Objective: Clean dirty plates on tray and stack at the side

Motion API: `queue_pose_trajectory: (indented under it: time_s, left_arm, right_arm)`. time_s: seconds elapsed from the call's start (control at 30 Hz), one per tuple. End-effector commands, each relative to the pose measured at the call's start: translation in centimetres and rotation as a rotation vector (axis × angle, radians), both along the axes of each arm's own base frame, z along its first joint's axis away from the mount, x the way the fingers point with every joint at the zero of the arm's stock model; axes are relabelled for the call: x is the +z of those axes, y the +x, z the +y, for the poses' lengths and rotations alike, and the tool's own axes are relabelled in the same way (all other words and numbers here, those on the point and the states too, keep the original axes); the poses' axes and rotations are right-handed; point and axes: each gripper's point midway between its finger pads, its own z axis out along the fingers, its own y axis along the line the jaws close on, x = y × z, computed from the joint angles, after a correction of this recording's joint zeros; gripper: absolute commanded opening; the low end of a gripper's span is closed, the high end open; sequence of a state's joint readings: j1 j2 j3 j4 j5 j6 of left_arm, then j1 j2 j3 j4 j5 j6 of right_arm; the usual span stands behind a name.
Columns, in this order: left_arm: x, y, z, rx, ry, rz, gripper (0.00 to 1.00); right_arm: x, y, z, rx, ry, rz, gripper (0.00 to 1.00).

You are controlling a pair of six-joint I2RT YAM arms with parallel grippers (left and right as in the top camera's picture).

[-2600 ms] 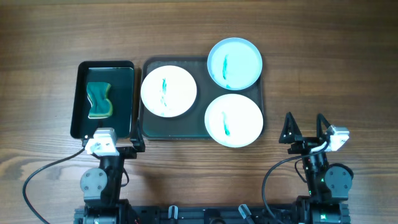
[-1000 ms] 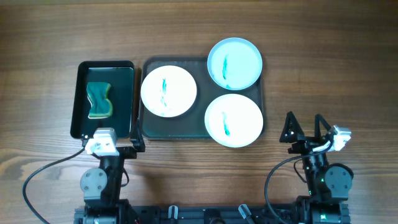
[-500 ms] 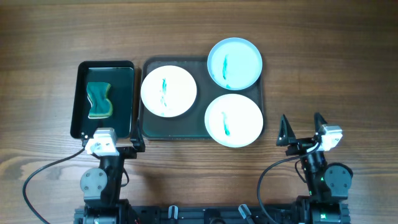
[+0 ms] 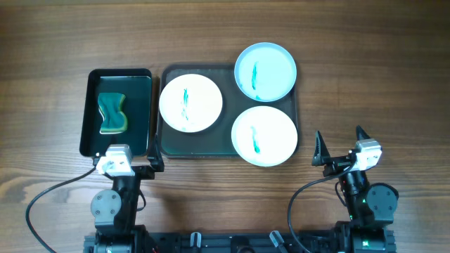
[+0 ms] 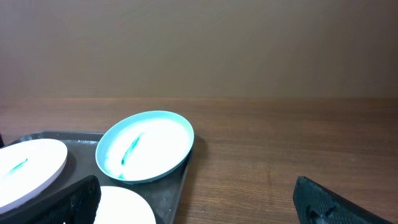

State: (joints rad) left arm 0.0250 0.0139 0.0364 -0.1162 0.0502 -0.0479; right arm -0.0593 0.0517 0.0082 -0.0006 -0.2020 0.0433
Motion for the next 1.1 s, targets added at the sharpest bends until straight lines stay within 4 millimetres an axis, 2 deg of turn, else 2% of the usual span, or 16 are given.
queue_pose_trajectory:
  time_s: [0.0,0.17,0.43,0.7,0.77,0.87,0.93,1.07]
  left_arm:
    - [0.7,-0.1,-0.3,-0.016,-0.013,-0.017,1.00]
    - [0.8,-0.1,-0.3,-0.016,-0.013,-0.017,1.00]
    - [2.2,-0.3,-0.3,-0.017,-0.013,-0.028,1.00]
    - [4.5,0.5,-0.4,-0.023,-0.015,0.038,1.00]
    - [6.1,1.3,-1.3,-0.072,-0.025,0.094,1.00]
    - [7.3,2.0,-1.5,-0.083,-0.030,0.156,1.00]
    - [8.5,2.9,-1.7,-0.093,-0.036,0.228,1.00]
    - [10.6,4.2,-2.2,-0.124,-0.052,0.336,1.00]
  right_arm:
    - [1.1,-0.1,0.4,0.022,-0.018,-0.022,1.00]
    - [1.3,-0.1,0.4,0.022,-0.020,-0.032,1.00]
    - [1.7,-0.1,0.3,0.019,-0.045,-0.046,1.00]
    - [5.0,-0.5,0.5,0.022,-0.045,-0.103,1.00]
    - [6.8,-0.4,0.8,0.044,-0.045,-0.104,1.00]
    - [8.3,0.3,1.2,0.072,-0.043,-0.073,1.00]
    - [9.6,1.7,2.3,0.142,-0.033,-0.005,1.00]
    - [10.8,4.2,3.5,0.230,0.001,0.170,1.00]
